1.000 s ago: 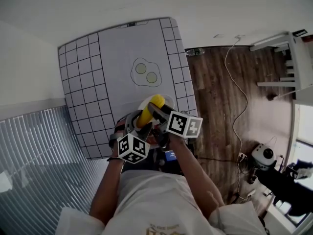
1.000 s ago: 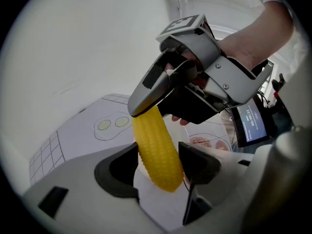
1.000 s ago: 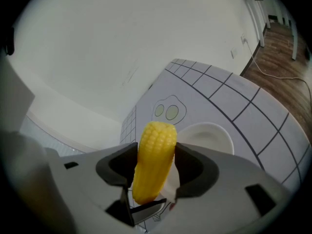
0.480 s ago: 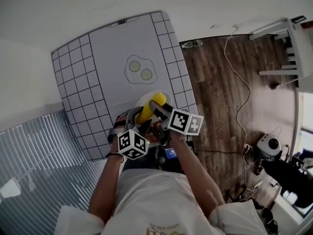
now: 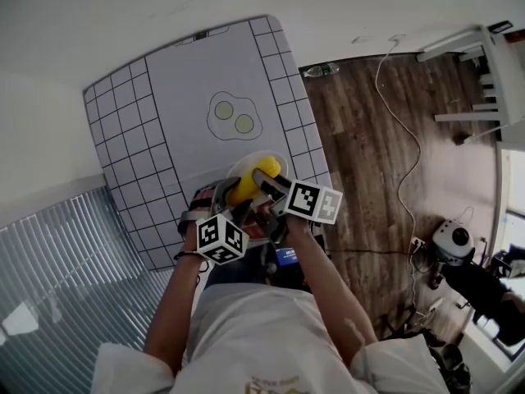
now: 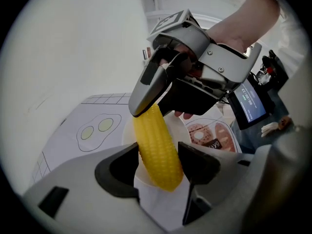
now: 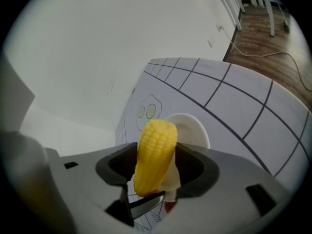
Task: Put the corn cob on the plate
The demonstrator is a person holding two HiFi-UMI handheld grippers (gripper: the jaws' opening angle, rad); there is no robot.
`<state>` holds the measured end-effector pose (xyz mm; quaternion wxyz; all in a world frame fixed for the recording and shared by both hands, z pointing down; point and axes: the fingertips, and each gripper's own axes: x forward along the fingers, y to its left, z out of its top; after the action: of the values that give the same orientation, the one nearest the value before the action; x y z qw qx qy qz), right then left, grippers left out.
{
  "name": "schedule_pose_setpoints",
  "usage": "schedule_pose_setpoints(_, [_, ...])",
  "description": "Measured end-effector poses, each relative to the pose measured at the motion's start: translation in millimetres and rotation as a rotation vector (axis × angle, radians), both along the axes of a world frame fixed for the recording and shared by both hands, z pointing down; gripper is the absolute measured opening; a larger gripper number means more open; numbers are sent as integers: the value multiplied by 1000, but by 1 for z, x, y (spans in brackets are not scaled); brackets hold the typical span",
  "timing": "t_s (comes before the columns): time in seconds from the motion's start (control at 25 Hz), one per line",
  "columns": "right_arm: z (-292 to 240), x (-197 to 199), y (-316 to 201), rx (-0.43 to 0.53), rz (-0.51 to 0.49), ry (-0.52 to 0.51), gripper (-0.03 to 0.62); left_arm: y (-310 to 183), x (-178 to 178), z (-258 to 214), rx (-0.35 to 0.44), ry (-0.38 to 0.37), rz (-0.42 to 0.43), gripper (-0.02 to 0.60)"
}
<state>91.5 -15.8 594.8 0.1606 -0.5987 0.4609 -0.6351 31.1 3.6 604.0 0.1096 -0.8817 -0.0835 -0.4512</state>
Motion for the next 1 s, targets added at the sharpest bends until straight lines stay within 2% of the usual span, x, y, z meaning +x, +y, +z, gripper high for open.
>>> schedule_pose_setpoints(0.24, [6,2,4,-24,12,-41,247,2,2,4,-11,-11,24,262])
schedule_pose_setpoints(0.4, [9,3,6,-57,-39,-8,247,-6,4,4,17,-10,25,247])
schedule_pose_setpoints(0.76, [8,9,8,-61,-16,-27,244,-9,9,2,36,4,46,239])
schedule_pose_setpoints(1.0, [7,10,14,-70,-34,-26,235,-7,5,-2,-6,25,34,238])
